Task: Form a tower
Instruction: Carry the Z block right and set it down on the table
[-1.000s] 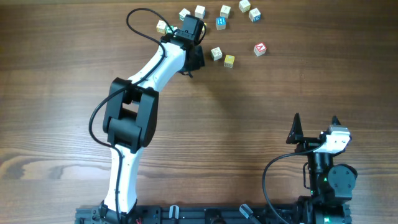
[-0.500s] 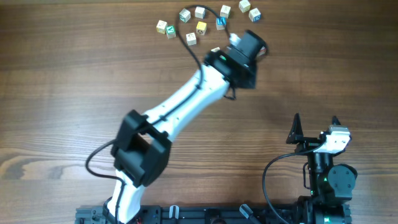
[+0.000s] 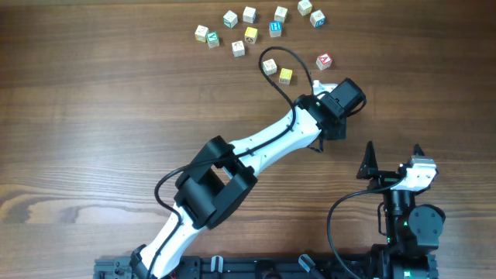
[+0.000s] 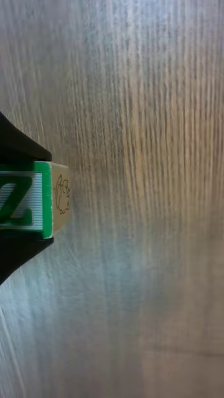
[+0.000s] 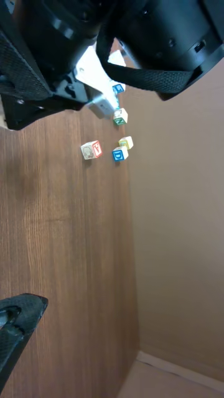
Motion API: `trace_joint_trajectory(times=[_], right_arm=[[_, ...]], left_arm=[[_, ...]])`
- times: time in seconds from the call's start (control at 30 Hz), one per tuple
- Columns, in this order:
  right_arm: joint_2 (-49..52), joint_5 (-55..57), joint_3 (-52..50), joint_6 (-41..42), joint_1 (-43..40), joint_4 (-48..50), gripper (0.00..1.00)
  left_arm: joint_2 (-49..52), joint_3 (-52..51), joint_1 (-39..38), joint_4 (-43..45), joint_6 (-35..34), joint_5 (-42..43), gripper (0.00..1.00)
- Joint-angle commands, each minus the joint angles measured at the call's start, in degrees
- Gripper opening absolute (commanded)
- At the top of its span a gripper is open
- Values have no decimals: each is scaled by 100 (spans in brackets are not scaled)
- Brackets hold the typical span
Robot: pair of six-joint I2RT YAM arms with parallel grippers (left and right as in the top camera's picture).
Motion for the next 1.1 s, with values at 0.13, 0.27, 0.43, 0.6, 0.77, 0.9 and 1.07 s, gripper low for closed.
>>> trace_joint_trajectory(times=[0.13,0.27,0.43,0.6,0.77,0.9,1.07], right_arm=[[-24,-76,-4,-68,17,15,100],[-24,-76,-4,-68,17,15,100],[-24,-76,-4,-68,17,15,100],[-24,-76,-4,-68,17,15,100],[-24,-76,-4,-68,17,15,100],[-24,-76,-4,-68,17,15,100],[-24,-76,-4,-68,17,15,100]], left_arm=[[74,-4,-17,173,-1473,-17,23],[74,-4,-98,-20,-1469,-17,24],[74,-7,-243,-149,-1272,-44,34],[74,-7,-251,-149,-1272,-70,49],[72,-4,-251,-151,-1235,-127,53],[2,-2,-216,-146,-721,-127,57],[-302,260,205,-57,184,-232,67]])
